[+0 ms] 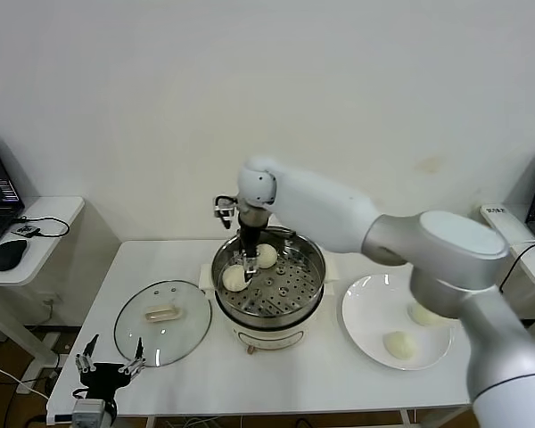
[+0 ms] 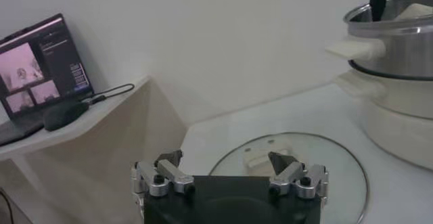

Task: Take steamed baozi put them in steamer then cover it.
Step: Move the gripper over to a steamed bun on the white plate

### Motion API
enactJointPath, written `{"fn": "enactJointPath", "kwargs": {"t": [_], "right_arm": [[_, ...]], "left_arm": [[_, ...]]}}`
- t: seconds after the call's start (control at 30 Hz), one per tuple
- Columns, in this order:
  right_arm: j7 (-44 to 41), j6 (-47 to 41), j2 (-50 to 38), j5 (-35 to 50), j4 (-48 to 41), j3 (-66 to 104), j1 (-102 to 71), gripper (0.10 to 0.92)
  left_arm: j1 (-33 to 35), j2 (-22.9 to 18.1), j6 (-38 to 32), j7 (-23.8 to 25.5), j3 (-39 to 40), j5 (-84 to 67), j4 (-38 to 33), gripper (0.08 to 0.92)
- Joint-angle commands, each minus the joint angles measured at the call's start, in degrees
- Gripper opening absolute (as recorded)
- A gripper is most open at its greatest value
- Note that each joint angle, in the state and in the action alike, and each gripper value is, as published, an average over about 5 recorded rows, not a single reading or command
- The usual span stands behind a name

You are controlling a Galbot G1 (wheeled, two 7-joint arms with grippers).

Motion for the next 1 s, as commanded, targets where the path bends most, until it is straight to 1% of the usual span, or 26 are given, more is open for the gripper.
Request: {"fn": "enactJointPath", "kwargs": {"t": [0.03,0.17,0.27,0.4,0.5,0.73,0.87,1.0], "right_arm": [[-1.66,0.45,-15.88,0.45,15.45,-1.01,7.25,0.823],[-1.98,1.10,-26.82,0.92,22.62,-1.67,9.29,0.823],[-1.77,1.44,-33.10,0.81,26.51,-1.96,8.91,0.823],[-1.80,2.38,-41.49,-0.83,30.03,-0.42,5.50,0.823],[-2.14,3.37,-45.67,-3.20,31.83,1.80,0.88,0.823],[-2.33,5.23,-50.06,-11.90,32.74,12.86,-16.42,0.823],[-1.94,5.75,-49.40,-14.81,30.70,18.29,-25.38,0.823],[-1.69,6.71,-47.70,-17.83,27.68,19.49,-29.30,0.823]], "left_arm": [[0.31,-0.17,0.16,0.24,0.26,-0.18,-0.06,0.823],[0.82,-0.14,0.64,0.42,-0.04,-1.90,-0.18,0.823],[0.95,-0.06,1.22,0.67,-0.38,-3.06,-0.60,0.823],[1.07,0.02,1.73,0.92,-0.32,-3.00,-1.04,0.823],[1.44,0.04,2.06,1.04,-0.07,-2.78,-1.47,0.823],[3.06,0.44,2.24,1.08,0.38,-1.83,-1.77,0.823],[3.52,0.46,2.27,1.11,0.35,-1.45,-1.80,0.823],[3.58,0.36,2.29,1.11,0.33,-1.16,-1.42,0.823]]}}
